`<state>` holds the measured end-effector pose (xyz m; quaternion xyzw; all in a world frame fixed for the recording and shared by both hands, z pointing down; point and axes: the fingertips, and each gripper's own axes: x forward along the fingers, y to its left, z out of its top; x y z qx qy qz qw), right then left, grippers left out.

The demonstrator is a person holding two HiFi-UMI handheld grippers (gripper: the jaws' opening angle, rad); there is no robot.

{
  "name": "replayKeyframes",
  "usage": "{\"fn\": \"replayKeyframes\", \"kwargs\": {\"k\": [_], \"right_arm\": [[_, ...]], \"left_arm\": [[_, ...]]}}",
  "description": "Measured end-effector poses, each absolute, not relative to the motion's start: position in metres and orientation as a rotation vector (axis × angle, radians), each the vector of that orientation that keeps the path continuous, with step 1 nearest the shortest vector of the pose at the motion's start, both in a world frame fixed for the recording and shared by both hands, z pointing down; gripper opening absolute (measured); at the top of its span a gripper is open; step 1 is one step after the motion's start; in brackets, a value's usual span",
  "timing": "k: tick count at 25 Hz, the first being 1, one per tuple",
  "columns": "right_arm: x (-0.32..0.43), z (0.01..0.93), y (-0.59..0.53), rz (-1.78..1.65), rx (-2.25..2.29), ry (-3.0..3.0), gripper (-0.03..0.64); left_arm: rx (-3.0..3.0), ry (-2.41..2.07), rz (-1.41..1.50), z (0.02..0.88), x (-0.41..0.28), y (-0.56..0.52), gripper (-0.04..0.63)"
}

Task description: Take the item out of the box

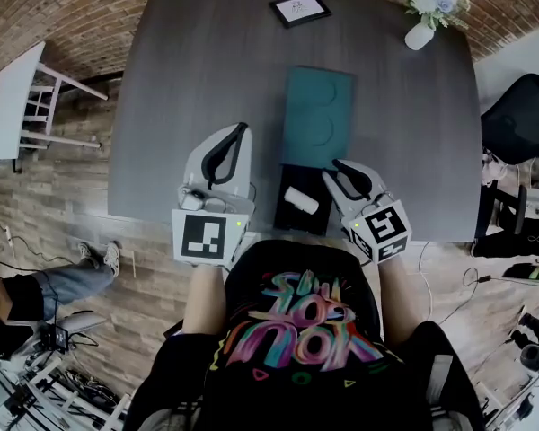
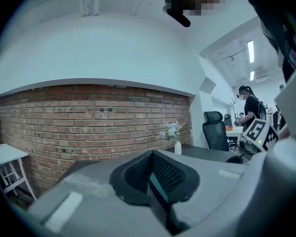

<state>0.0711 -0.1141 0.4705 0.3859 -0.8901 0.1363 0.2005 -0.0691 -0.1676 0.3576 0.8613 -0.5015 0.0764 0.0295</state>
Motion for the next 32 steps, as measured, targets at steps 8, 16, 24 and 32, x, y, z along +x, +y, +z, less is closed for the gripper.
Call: {"fn": "replayKeyframes", "kwargs": {"k": [8, 16, 24, 32], "right_arm": [[0.054, 0.498, -0.102, 0.436, 0.944, -2.469, 0.143], [0.04, 0.524, -0.089, 0.472, 0.809, -2.431, 0.173], [0.029, 0.545, -0.079, 0.473, 0.689, -2.397, 0.187], [0.016, 0.559, -0.071, 0.478, 0.619, -2.37, 0.187]], "left_arm": [[2.639, -1.563, 0.237, 0.363, -0.075, -0.167, 0.0], [2.621, -1.579, 0.239, 0.365, -0.079, -0.167, 0.0], [2.619, -1.601, 0.235, 0.364, -0.081, -0.168, 0.0], [2.605, -1.628, 0.228, 0.362, -0.091, -0.167, 0.0]]}}
